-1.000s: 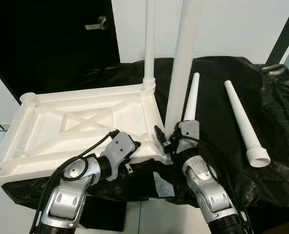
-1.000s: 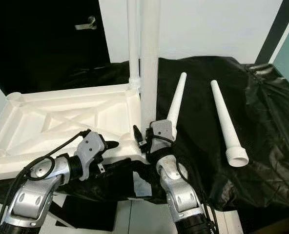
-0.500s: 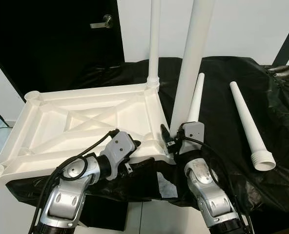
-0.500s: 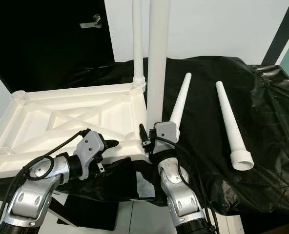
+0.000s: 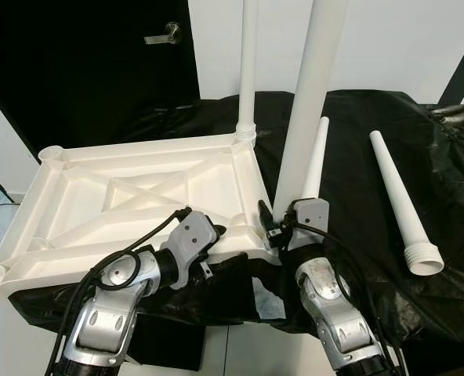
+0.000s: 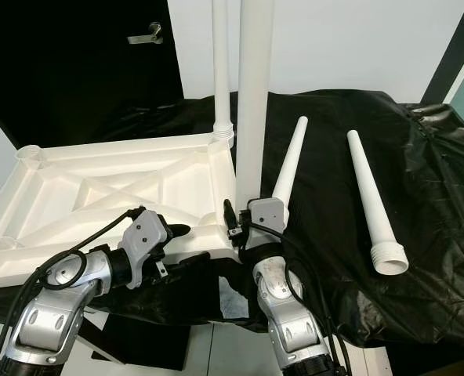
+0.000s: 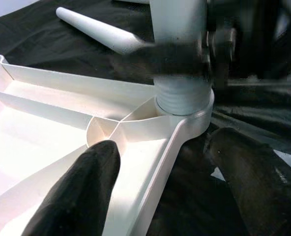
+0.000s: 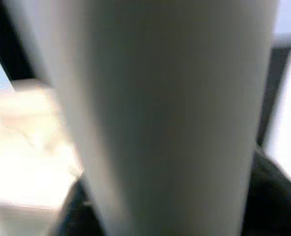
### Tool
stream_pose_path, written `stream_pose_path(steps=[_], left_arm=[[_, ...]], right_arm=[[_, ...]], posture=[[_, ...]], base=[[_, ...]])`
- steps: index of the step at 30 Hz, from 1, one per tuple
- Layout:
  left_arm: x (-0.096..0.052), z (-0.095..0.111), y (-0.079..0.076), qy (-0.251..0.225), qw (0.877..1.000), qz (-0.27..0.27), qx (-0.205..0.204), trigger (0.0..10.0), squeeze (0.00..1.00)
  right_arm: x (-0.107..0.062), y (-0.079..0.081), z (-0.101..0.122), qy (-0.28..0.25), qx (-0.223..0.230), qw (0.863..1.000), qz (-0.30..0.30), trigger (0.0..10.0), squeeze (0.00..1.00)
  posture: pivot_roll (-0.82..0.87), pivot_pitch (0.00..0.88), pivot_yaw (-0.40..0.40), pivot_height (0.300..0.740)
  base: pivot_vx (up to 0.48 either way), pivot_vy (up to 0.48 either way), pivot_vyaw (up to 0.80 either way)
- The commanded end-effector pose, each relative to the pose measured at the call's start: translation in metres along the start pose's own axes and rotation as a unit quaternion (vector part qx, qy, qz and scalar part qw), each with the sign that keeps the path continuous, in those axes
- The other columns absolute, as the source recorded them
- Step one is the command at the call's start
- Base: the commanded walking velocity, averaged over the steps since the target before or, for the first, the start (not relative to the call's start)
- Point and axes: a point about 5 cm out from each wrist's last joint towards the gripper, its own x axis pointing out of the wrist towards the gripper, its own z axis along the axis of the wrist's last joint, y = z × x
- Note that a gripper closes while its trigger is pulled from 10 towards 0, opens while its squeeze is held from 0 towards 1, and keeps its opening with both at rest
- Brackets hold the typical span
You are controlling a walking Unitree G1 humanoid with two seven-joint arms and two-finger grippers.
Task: Building children table
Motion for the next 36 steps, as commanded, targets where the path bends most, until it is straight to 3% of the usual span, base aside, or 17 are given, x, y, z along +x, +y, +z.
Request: stream_pose_path(steps=[1, 3, 4, 5, 6, 11, 17, 20, 22, 24, 25, 26, 27, 36], left_arm=[[-0.001, -0.006, 0.006, 0.014, 0.998, 0.062, -0.003, 10.0, 0.0], [-0.002, -0.008, 0.007, 0.016, 0.998, 0.063, -0.004, 10.0, 0.0], [-0.002, -0.008, 0.007, 0.016, 0.998, 0.063, -0.004, 10.0, 0.0], [-0.002, -0.008, 0.007, 0.016, 0.998, 0.063, -0.004, 10.0, 0.0], [-0.001, -0.007, 0.007, 0.016, 0.998, 0.064, -0.004, 10.0, 0.0], [0.001, -0.007, 0.007, 0.015, 0.998, 0.062, -0.005, 10.0, 0.0], [0.002, -0.007, 0.007, 0.015, 0.998, 0.06, -0.006, 10.0, 0.0], [0.005, -0.008, 0.002, 0.014, 0.999, 0.052, -0.004, 10.0, 0.0], [0.005, -0.008, 0.002, 0.014, 0.999, 0.052, -0.004, 10.0, 0.0], [0.008, -0.007, -0.001, 0.011, 0.999, 0.048, -0.003, 10.0, 0.0], [0.008, -0.007, -0.001, 0.011, 0.999, 0.048, -0.003, 10.0, 0.0], [0.009, -0.006, -0.002, 0.009, 0.999, 0.048, -0.005, 10.0, 0.0], [0.01, -0.006, -0.003, 0.008, 0.999, 0.049, -0.006, 10.0, 0.0], [0.012, -0.01, -0.005, 0.012, 0.998, 0.059, -0.018, 10.0, 0.0]], right_arm=[[-0.003, -0.005, -0.01, 0.024, 0.001, 1.0, -0.007, 10.0, 1.0], [-0.002, -0.014, -0.003, 0.003, 0.004, 1.0, 0.014, 10.0, 1.0], [-0.001, -0.019, 0.001, -0.007, 0.006, 1.0, 0.027, 10.0, 0.86], [-0.001, -0.019, 0.001, -0.007, 0.006, 1.0, 0.027, 10.0, 0.86], [0.0, -0.024, 0.005, -0.017, 0.007, 0.999, 0.047, 10.0, 0.0], [0.009, -0.035, 0.018, -0.033, 0.0, 0.991, 0.132, 10.0, 0.0], [0.012, -0.036, 0.021, -0.033, -0.001, 0.987, 0.158, 10.0, 0.0], [0.018, -0.038, 0.023, -0.017, 0.0, 0.971, 0.239, 10.0, 0.0], [0.018, -0.038, 0.023, -0.017, 0.0, 0.971, 0.239, 10.0, 0.0], [0.024, -0.042, 0.023, 0.003, -0.019, 0.955, 0.297, 10.0, 0.0], [0.024, -0.042, 0.023, 0.003, -0.019, 0.955, 0.297, 10.0, 0.0], [0.025, -0.044, 0.022, 0.01, -0.029, 0.95, 0.312, 9.5, 0.0], [0.026, -0.047, 0.021, 0.021, -0.04, 0.944, 0.327, 0.0, 0.0], [0.027, -0.057, 0.015, 0.047, -0.053, 0.936, 0.344, 0.0, 0.0]], posture=[[0.02, 0.0, 0.031, 0.74], [0.02, 0.0, 0.031, 0.74], [0.02, 0.0, 0.031, 0.74], [0.02, 0.0, 0.031, 0.74], [0.01, 0.0, 0.033, 0.74], [0.01, 0.0, 0.032, 0.74], [0.01, 0.0, 0.032, 0.74], [0.01, 0.0, 0.029, 0.74], [0.01, 0.0, 0.029, 0.74], [0.01, 0.0, 0.02, 0.74], [0.01, 0.0, 0.02, 0.74], [0.01, 0.0, 0.017, 0.74], [0.02, 0.0, 0.011, 0.74], [0.02, 0.0, 0.004, 0.74]], base=[[0.0, 0.0, 0.0], [0.0, 0.0, 0.0], [0.0, 0.0, 0.0], [0.0, 0.0, 0.0], [0.0, 0.0, 0.0], [0.0, 0.0, 0.0], [0.0, 0.0, 0.0], [0.0, 0.0, 0.0], [0.0, 0.0, 0.0], [0.0, 0.0, 0.0], [0.0, 0.0, 0.0], [0.0, 0.0, 0.0], [0.0, 0.0, 0.0], [0.0, 0.0, 0.0]])
